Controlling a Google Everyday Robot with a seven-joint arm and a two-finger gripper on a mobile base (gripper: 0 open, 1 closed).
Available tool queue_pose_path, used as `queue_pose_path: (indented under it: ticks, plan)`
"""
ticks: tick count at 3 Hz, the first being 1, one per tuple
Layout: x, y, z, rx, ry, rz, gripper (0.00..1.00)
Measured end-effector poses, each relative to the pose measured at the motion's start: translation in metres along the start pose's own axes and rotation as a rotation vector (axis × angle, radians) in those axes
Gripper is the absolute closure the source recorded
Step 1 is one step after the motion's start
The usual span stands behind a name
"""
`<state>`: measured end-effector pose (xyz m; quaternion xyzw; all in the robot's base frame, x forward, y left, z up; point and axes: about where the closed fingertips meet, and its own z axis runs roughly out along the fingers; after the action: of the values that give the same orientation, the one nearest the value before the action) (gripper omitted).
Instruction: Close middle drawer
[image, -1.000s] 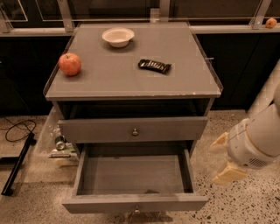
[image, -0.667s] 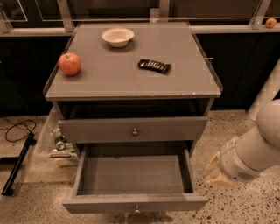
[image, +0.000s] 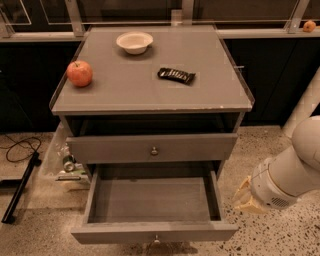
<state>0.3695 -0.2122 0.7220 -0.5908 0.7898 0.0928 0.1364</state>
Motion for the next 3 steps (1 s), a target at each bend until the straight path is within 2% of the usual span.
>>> queue_pose_path:
  ticks: [1, 2, 3]
  plan:
    - [0.000, 0.000, 0.000, 0.000, 0.000, 0.000, 1.00]
    - [0.009, 0.005, 0.032, -0.037, -0.020, 0.059, 1.00]
    - [0.020, 0.013, 0.087, -0.089, -0.079, 0.154, 1.00]
